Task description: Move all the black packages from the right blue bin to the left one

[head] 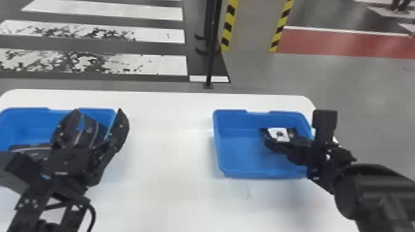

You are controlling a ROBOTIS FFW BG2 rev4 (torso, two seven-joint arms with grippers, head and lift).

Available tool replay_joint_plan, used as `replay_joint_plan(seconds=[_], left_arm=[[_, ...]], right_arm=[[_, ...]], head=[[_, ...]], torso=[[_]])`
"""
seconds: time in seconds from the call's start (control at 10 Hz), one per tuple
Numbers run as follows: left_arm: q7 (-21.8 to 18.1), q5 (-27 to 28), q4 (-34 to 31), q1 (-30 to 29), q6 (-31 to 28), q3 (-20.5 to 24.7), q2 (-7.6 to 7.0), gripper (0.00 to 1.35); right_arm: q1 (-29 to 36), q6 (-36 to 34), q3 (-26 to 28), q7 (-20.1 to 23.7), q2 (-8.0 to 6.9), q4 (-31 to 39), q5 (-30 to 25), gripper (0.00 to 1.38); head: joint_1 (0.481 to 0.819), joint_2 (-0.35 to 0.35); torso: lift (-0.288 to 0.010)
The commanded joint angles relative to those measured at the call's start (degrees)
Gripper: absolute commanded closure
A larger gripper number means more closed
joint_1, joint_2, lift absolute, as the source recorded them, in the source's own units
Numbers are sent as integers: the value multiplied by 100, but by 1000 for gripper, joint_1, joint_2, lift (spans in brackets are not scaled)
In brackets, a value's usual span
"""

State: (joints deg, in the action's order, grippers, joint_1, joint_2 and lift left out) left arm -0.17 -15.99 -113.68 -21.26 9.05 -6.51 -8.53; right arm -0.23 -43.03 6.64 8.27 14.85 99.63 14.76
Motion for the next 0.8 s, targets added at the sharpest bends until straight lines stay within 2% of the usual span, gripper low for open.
replay_joint_plan(seconds=[0.0, 0.1, 0.2, 0.3, 0.4, 0.7], left_arm=[[-18, -23, 27, -11, -61, -11, 0, 211], [-26, -46, 41, -25, -61, -46, 0, 211], [-35, -80, 55, -53, -61, -57, 18, 211], [-44, -114, 55, -67, -61, -57, 18, 211], [-53, -137, 55, -53, -47, -57, 0, 211], [-53, -194, 55, -67, 79, -57, -17, 211]], right_arm=[[-132, -127, 22, -10, 9, -267, 169, 351], [-175, -267, 45, -1, 18, -309, 180, 710], [-189, -281, 33, -1, 26, -323, 192, 895], [-175, -239, 33, 8, 35, -309, 226, 1151], [-147, -84, 33, 8, 26, -295, 432, 1211], [36, 225, 33, 87, 26, -98, 740, 1213]], head=[[695, -142], [695, -145], [695, -149], [695, -154], [695, -155], [695, -137]], torso=[[-181], [-181], [-181], [-181], [-181], [-181]])
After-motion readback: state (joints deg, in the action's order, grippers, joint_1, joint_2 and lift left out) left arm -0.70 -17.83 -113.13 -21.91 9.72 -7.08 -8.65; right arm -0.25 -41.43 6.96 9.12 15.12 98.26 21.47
